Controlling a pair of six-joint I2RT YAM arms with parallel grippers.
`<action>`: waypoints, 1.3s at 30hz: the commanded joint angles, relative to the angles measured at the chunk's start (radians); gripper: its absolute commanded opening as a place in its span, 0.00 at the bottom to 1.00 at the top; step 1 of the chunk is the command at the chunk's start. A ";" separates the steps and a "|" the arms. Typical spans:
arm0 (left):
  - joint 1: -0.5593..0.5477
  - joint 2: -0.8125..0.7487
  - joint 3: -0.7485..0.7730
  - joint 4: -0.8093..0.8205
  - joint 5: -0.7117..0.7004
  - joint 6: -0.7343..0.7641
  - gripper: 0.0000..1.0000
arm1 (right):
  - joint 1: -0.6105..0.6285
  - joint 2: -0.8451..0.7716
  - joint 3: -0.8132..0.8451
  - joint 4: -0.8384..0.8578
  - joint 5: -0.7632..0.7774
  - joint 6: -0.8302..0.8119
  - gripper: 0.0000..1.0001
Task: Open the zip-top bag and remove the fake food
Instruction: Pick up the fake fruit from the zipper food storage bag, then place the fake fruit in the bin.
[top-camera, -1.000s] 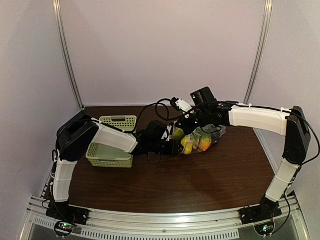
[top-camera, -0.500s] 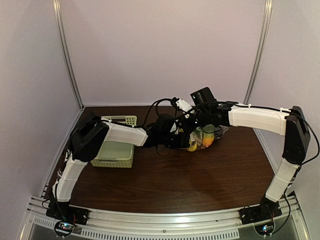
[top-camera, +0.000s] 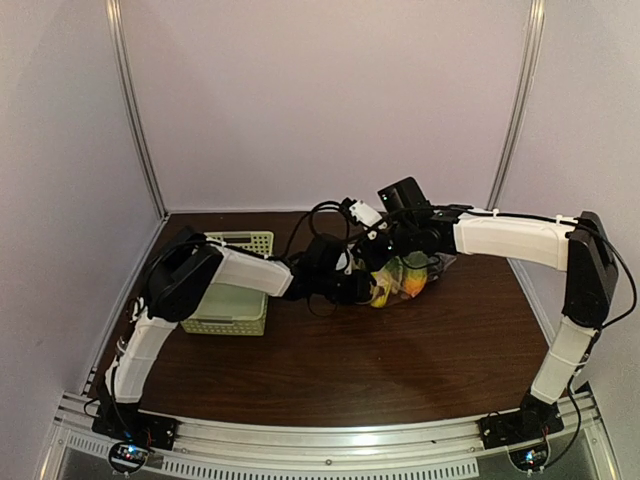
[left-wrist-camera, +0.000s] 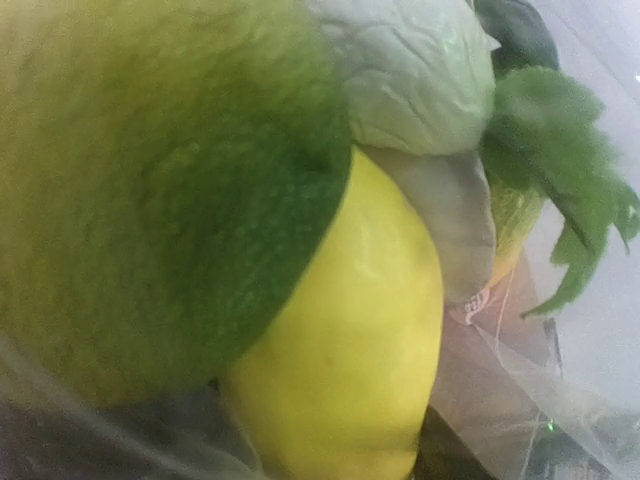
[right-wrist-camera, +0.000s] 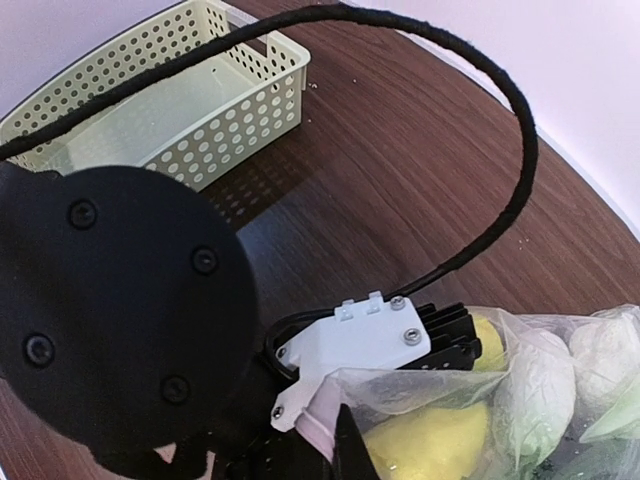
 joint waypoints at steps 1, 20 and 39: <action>0.016 -0.098 -0.132 0.098 0.006 0.008 0.38 | 0.014 -0.012 0.004 0.059 0.005 -0.016 0.00; 0.177 -0.293 -0.237 0.069 0.270 -0.121 0.40 | 0.014 0.006 0.000 0.053 0.064 -0.063 0.00; 0.176 -0.529 -0.338 -0.433 0.386 0.279 0.36 | 0.007 -0.006 -0.006 0.053 0.123 -0.096 0.00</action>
